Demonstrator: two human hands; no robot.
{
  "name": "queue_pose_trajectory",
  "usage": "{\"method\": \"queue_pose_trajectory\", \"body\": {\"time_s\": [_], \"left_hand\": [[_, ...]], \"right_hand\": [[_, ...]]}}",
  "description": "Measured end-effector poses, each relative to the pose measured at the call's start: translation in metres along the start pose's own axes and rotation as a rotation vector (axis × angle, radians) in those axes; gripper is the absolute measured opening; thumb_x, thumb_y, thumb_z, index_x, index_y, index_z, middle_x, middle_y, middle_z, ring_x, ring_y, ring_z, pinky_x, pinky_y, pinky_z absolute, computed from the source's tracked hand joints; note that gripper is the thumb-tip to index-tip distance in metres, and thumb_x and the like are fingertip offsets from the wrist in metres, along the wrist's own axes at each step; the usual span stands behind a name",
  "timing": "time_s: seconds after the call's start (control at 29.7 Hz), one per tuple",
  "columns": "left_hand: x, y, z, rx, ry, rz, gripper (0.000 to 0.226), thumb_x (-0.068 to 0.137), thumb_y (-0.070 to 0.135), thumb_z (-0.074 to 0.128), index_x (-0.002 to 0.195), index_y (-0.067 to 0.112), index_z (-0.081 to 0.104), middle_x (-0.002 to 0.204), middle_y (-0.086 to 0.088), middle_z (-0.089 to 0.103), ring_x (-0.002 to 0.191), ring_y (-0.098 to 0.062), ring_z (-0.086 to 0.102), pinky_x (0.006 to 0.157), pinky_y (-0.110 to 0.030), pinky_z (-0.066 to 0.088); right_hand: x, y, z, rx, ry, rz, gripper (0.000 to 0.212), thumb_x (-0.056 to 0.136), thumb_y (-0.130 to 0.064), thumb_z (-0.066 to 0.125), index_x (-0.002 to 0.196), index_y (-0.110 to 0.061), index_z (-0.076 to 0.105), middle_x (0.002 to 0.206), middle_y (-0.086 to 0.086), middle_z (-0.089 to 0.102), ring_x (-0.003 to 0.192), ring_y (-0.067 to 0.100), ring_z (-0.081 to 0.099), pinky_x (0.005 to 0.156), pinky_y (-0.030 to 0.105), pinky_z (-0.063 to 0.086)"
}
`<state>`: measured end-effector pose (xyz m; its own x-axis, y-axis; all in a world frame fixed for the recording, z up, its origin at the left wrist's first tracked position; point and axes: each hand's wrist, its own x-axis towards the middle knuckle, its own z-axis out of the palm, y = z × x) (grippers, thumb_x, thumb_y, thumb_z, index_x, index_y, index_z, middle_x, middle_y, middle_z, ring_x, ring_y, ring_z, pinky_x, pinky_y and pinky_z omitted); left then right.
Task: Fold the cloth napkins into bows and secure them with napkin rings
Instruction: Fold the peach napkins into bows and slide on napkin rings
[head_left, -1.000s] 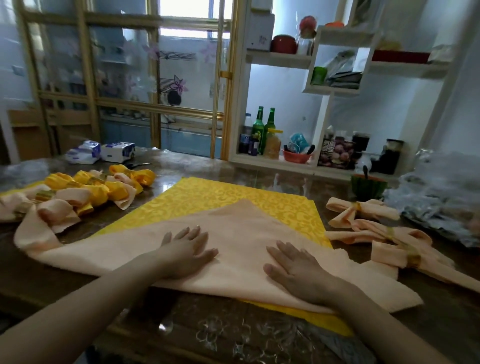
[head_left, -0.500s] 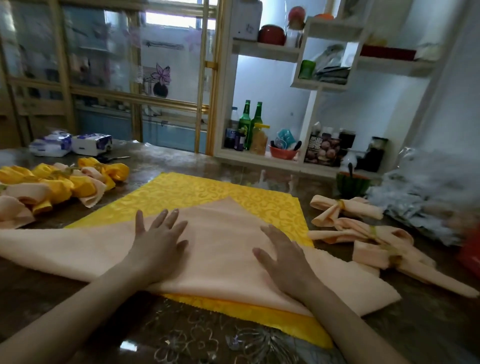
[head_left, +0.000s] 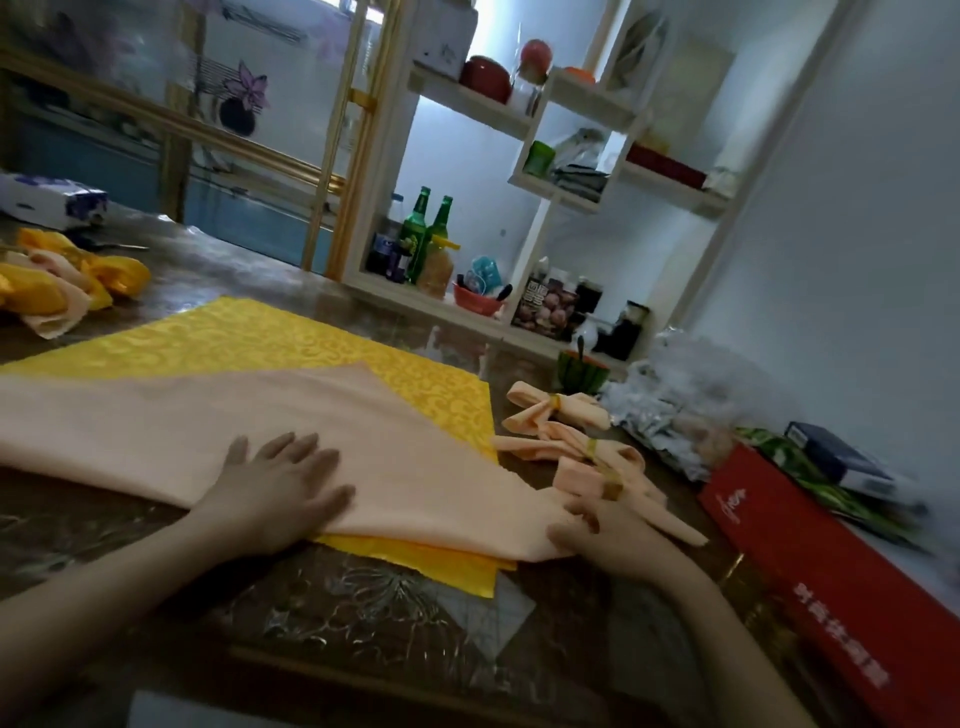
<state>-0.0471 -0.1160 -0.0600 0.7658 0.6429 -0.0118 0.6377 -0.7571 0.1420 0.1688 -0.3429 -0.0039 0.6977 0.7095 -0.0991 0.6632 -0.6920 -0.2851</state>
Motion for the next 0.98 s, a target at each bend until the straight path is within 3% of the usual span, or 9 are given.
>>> {"method": "queue_pose_trajectory", "body": {"time_s": [0.17, 0.4, 0.47, 0.57, 0.64, 0.71, 0.81, 0.88, 0.98], "left_hand": [[0.001, 0.001, 0.001, 0.004, -0.011, 0.011, 0.062, 0.095, 0.059, 0.018, 0.149, 0.030, 0.011, 0.159, 0.000, -0.001, 0.146, -0.018, -0.001, 0.115, -0.047, 0.000], [0.000, 0.001, 0.002, -0.012, 0.009, 0.016, 0.061, 0.095, 0.059, 0.021, 0.148, 0.029, 0.015, 0.159, -0.001, 0.001, 0.146, -0.019, 0.000, 0.115, -0.050, -0.001], [-0.001, 0.003, 0.001, -0.026, -0.001, 0.021, 0.061, 0.095, 0.059, 0.022, 0.148, 0.028, 0.018, 0.159, -0.002, 0.004, 0.146, -0.020, 0.001, 0.115, -0.051, -0.001], [0.006, 0.004, -0.006, -0.119, 0.019, 0.012, 0.057, 0.095, 0.058, 0.025, 0.143, 0.028, 0.031, 0.156, -0.002, 0.019, 0.143, -0.021, 0.015, 0.115, -0.050, 0.007], [0.017, -0.007, -0.014, -0.201, 0.085, -0.040, 0.053, 0.096, 0.055, 0.028, 0.140, 0.028, 0.038, 0.150, 0.000, 0.032, 0.137, -0.021, 0.029, 0.111, -0.046, 0.019], [0.034, -0.026, -0.025, -0.147, 0.112, -0.105, 0.048, 0.097, 0.048, 0.034, 0.140, 0.026, 0.038, 0.147, 0.000, 0.035, 0.135, -0.023, 0.032, 0.109, -0.044, 0.023], [0.059, -0.058, -0.037, 0.036, 0.044, -0.218, 0.048, 0.097, 0.041, 0.039, 0.142, 0.021, 0.034, 0.148, -0.004, 0.032, 0.136, -0.025, 0.028, 0.108, -0.048, 0.023], [0.078, -0.076, -0.043, 0.130, -0.011, -0.290, 0.052, 0.097, 0.043, 0.037, 0.143, 0.019, 0.031, 0.150, -0.007, 0.028, 0.138, -0.027, 0.024, 0.109, -0.052, 0.020], [0.095, -0.098, -0.045, 0.157, -0.108, -0.340, 0.054, 0.096, 0.048, 0.035, 0.141, 0.017, 0.035, 0.148, -0.010, 0.030, 0.136, -0.029, 0.026, 0.108, -0.052, 0.023]], "right_hand": [[-0.003, 0.013, -0.007, 0.272, 0.037, 0.090, 0.027, 0.088, -0.039, 0.061, 0.106, -0.019, 0.063, 0.107, -0.003, 0.058, 0.090, 0.009, 0.057, 0.073, 0.022, 0.046], [0.002, 0.025, -0.009, 0.001, 0.145, 0.062, 0.011, 0.086, -0.034, 0.063, 0.084, -0.025, 0.058, 0.090, -0.009, 0.053, 0.080, 0.004, 0.052, 0.066, 0.018, 0.044], [0.001, 0.013, -0.008, -0.212, 0.175, 0.110, 0.009, 0.088, -0.033, 0.061, 0.091, -0.026, 0.057, 0.093, -0.009, 0.055, 0.082, 0.002, 0.051, 0.077, 0.021, 0.048], [-0.006, -0.022, -0.012, -0.601, 0.387, 0.013, 0.015, 0.095, -0.034, 0.049, 0.106, -0.029, 0.056, 0.105, -0.009, 0.059, 0.093, 0.004, 0.054, 0.086, 0.024, 0.042], [0.002, -0.052, -0.009, -0.492, 0.444, -0.138, 0.013, 0.095, -0.035, 0.048, 0.104, -0.029, 0.056, 0.108, -0.007, 0.060, 0.091, 0.006, 0.053, 0.078, 0.022, 0.042], [0.020, -0.078, 0.005, -0.220, 0.327, -0.292, 0.012, 0.093, -0.035, 0.053, 0.101, -0.026, 0.057, 0.102, -0.006, 0.059, 0.085, 0.006, 0.050, 0.069, 0.020, 0.040], [0.062, -0.112, 0.035, -0.014, 0.073, -0.359, 0.032, 0.091, -0.035, 0.057, 0.120, -0.021, 0.055, 0.115, -0.003, 0.054, 0.105, 0.012, 0.052, 0.085, 0.025, 0.042], [0.102, -0.128, 0.053, -0.028, 0.023, -0.330, 0.047, 0.089, -0.037, 0.058, 0.132, -0.022, 0.047, 0.133, 0.002, 0.047, 0.123, 0.020, 0.044, 0.100, 0.032, 0.038], [0.146, -0.147, 0.059, -0.010, 0.034, -0.228, 0.061, 0.082, -0.035, 0.064, 0.137, -0.020, 0.041, 0.139, 0.008, 0.043, 0.128, 0.026, 0.041, 0.103, 0.039, 0.038]]}}
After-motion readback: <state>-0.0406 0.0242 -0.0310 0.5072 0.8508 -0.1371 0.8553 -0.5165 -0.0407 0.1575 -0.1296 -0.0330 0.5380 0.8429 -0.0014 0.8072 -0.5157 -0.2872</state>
